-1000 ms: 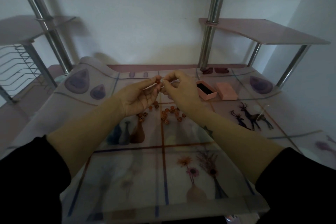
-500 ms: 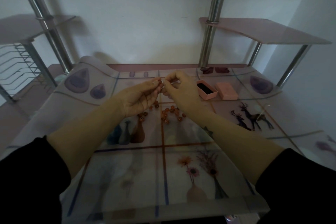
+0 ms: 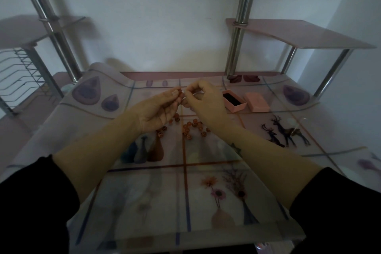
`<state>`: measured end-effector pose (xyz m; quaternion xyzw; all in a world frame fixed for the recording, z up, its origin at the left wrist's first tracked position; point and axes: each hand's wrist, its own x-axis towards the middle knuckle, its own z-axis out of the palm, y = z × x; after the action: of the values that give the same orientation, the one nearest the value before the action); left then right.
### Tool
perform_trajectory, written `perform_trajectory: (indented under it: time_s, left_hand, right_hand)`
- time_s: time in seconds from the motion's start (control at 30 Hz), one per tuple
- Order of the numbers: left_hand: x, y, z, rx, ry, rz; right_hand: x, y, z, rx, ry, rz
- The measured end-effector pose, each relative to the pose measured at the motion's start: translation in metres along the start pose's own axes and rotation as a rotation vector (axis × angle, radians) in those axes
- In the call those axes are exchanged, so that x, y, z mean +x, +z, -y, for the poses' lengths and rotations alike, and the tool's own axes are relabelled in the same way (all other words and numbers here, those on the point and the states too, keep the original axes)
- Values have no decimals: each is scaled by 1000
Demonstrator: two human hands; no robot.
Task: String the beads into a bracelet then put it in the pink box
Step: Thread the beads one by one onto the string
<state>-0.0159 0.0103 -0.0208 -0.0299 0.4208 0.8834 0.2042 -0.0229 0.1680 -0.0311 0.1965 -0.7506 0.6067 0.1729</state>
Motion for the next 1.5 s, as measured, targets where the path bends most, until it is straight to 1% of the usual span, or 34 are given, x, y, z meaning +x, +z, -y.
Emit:
perform_trajectory:
  time_s: [0.53,0.93,1.5]
  left_hand:
    - [-3,-1,1,24,4,45]
    - [-3,-2,2,32,25,11]
    - [-1,-7,2,67,5,42]
  right_hand:
    - [1,-1,-7,-91,-59,-5]
    - [-1,1,-5,-182,-126,-20]
    - [-5,-1,1,-234,-134,11]
